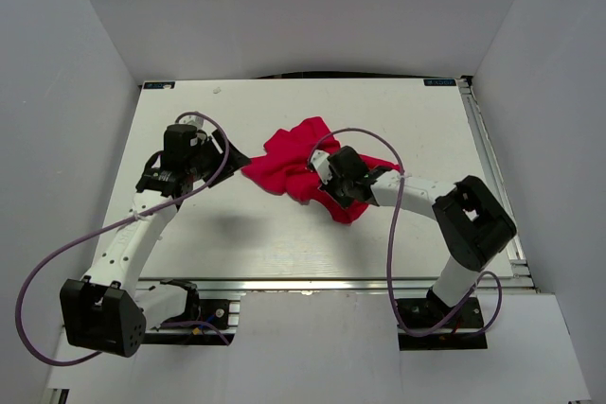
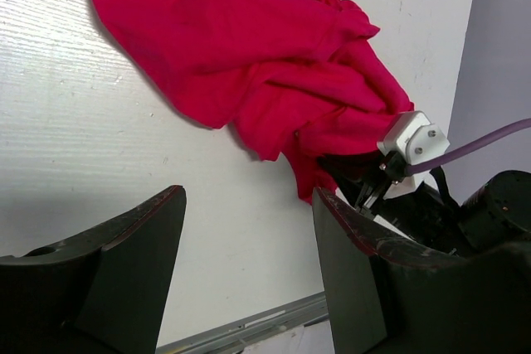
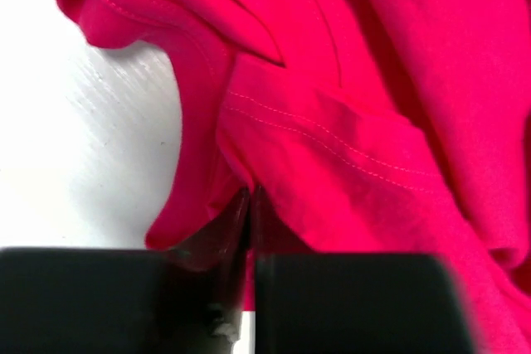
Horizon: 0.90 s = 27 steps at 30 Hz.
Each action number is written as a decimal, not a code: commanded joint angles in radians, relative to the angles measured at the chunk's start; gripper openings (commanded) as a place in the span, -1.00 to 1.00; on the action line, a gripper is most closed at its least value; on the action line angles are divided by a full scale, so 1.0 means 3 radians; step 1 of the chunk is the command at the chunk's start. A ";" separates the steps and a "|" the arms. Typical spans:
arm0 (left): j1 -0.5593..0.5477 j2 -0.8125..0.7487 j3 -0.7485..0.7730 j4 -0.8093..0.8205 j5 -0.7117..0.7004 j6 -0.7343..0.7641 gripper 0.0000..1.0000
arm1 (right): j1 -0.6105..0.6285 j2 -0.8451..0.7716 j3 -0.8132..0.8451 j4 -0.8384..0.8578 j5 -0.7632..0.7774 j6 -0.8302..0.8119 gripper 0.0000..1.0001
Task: Fold and stack the t-shirts
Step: Flatten out the tshirt
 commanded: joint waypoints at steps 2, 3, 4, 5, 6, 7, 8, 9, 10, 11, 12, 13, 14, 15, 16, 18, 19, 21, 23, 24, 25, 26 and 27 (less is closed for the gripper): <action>0.0013 -0.0116 0.0009 0.0025 0.0033 -0.0012 0.46 | -0.0002 -0.0208 -0.0036 0.0088 0.0108 -0.0095 -1.00; 0.0013 -0.0121 0.0010 0.0030 0.0033 -0.0007 0.46 | -0.0012 -0.0259 -0.0036 0.0083 0.0108 -0.0115 -1.00; 0.0013 -0.0126 0.0010 0.0025 0.0033 -0.0002 0.46 | -0.0022 -0.0320 -0.0031 0.0063 0.0093 -0.0131 -1.00; 0.0013 -0.0132 0.0004 0.0030 0.0033 -0.0002 0.46 | -0.0083 -0.0468 -0.0026 0.0042 0.0062 -0.0161 -1.00; 0.0013 -0.0137 0.0004 0.0025 0.0033 -0.0017 0.46 | -0.0139 -0.0555 -0.0010 -0.0029 0.0006 -0.0177 -1.00; 0.0013 -0.0137 0.0004 0.0025 0.0033 -0.0007 0.46 | -0.0196 -0.0627 0.0015 -0.0070 -0.0015 -0.0197 -1.00; 0.0013 -0.0147 -0.0001 0.0030 0.0038 -0.0007 0.46 | -0.0363 -0.0770 0.0076 -0.0121 -0.0040 -0.0243 -1.00; 0.0013 -0.0142 0.0004 0.0035 0.0038 -0.0007 0.46 | -0.0486 -0.0837 0.0112 -0.0213 -0.0137 -0.0253 -1.00; 0.0013 -0.0137 0.0009 0.0035 0.0038 -0.0002 0.46 | -0.0609 -0.0898 0.0148 -0.0244 -0.0178 -0.0274 -1.00; 0.0013 -0.0122 0.0010 0.0040 0.0043 -0.0007 0.46 | -0.0874 -0.1051 0.0148 -0.0249 -0.0290 -0.0299 -1.00; 0.0013 -0.0111 0.0010 0.0045 0.0048 -0.0002 0.46 | -0.1008 -0.1138 0.0123 -0.0204 -0.0367 -0.0396 -1.00; 0.0018 -0.0101 0.0015 0.0061 0.0048 -0.0002 0.46 | -0.1121 -0.1220 0.0087 -0.0178 -0.0388 -0.0463 -1.00; 0.0013 -0.0091 0.0015 0.0086 0.0059 -0.0012 0.46 | -0.1319 -0.1363 0.0006 -0.0163 -0.0398 -0.0539 -1.00; 0.0013 -0.0076 0.0020 0.0102 0.0064 -0.0012 0.46 | -0.1427 -0.1425 -0.0035 -0.0137 -0.0419 -0.0656 -1.00; 0.0013 -0.0060 0.0025 0.0117 0.0069 -0.0022 0.46 | -0.1525 -0.1466 -0.0081 -0.0132 -0.0439 -0.0698 -1.00; 0.0013 -0.0019 0.0045 0.0153 0.0089 -0.0017 0.46 | -0.1821 -0.1533 -0.0219 -0.0121 -0.0465 -0.0754 -1.00; 0.0013 0.0001 0.0061 0.0163 0.0100 -0.0012 0.46 | -0.1918 -0.1543 -0.0255 -0.0121 -0.0485 -0.0755 -1.00; 0.0013 0.0022 0.0091 0.0173 0.0120 -0.0012 0.46 | -0.2200 -0.1538 -0.0372 -0.0106 -0.0531 -0.0750 -1.00; 0.0013 0.0047 0.0102 0.0184 0.0125 0.0003 0.46 | -0.2378 -0.1528 -0.0414 -0.0167 -0.0587 -0.0816 -1.00; 0.0013 0.0052 0.0112 0.0179 0.0135 0.0014 0.46 | -0.2390 -0.1528 -0.0424 -0.0233 -0.0719 -0.0862 -0.72; 0.0013 0.0063 0.0117 0.0178 0.0135 0.0019 0.46 | -0.2471 -0.1528 -0.0424 -0.0295 -0.0791 -0.0908 -0.64; 0.0013 0.0068 0.0122 0.0184 0.0140 0.0019 0.46 | -0.2522 -0.1558 -0.0414 -0.0447 -0.0888 -0.1009 -0.57; 0.0013 0.0068 0.0127 0.0179 0.0146 0.0019 0.46 | -0.2533 -0.1599 -0.0404 -0.0525 -0.1142 -0.1076 -0.38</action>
